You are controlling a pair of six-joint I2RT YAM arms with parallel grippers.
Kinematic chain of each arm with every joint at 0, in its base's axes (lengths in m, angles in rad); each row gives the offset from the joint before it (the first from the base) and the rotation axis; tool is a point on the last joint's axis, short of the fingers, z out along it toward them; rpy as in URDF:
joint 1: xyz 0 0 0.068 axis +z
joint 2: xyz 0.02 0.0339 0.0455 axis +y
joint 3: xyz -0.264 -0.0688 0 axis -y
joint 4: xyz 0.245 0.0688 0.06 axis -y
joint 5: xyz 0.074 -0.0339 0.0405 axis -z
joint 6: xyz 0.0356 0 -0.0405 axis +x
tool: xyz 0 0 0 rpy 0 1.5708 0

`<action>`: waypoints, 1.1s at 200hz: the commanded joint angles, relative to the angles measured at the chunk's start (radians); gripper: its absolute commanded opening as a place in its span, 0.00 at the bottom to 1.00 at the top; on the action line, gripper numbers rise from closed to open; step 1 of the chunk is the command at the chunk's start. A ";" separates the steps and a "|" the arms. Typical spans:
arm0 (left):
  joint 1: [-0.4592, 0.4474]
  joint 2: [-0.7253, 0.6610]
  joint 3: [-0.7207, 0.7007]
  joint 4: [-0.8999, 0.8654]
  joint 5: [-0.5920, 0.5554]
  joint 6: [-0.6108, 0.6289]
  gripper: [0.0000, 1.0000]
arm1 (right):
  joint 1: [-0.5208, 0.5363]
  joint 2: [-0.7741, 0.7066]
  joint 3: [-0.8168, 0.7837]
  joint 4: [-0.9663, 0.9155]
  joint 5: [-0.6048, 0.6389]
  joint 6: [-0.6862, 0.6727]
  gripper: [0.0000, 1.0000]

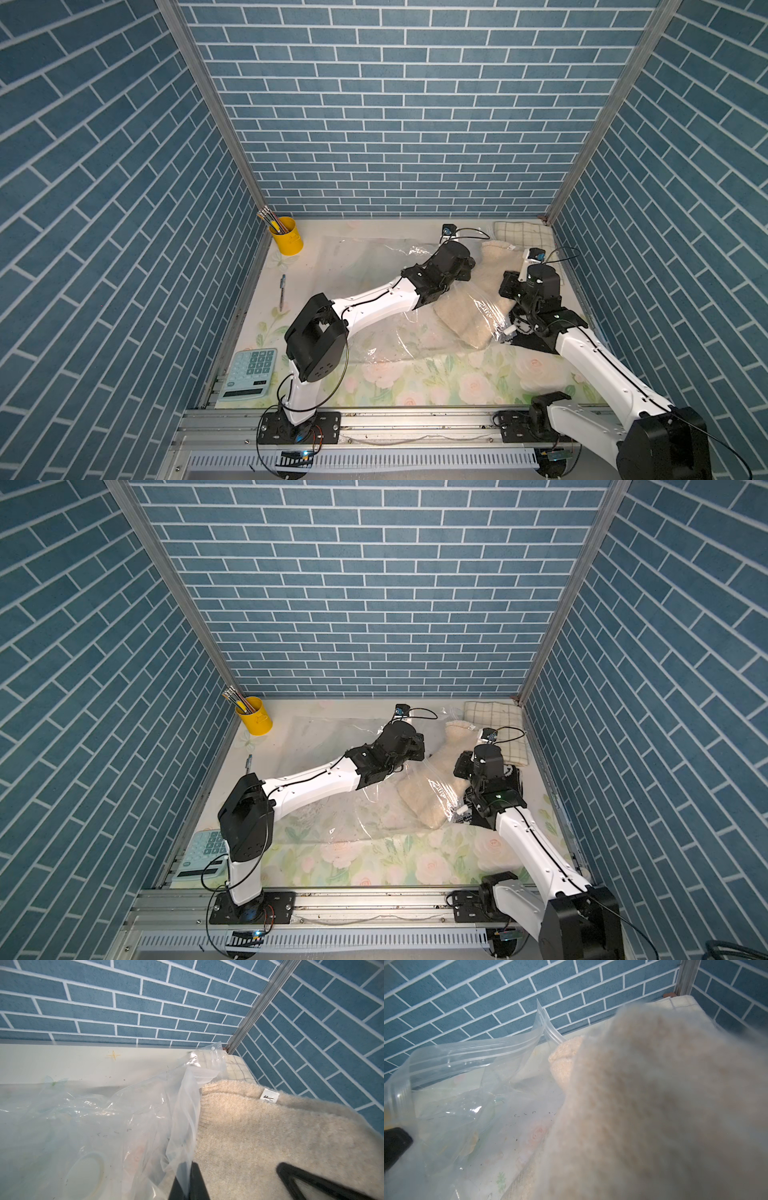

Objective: Take the scarf out of the vacuum bag
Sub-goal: Take out the scarf from the vacuum bag.

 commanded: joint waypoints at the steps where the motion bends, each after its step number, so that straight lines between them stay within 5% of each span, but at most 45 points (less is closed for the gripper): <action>1: 0.004 0.001 0.014 -0.005 -0.007 0.003 0.00 | -0.008 -0.009 0.047 0.057 0.046 -0.024 0.00; 220: 0.006 0.006 0.016 -0.003 0.001 -0.003 0.00 | -0.053 -0.003 0.023 0.120 0.059 -0.010 0.00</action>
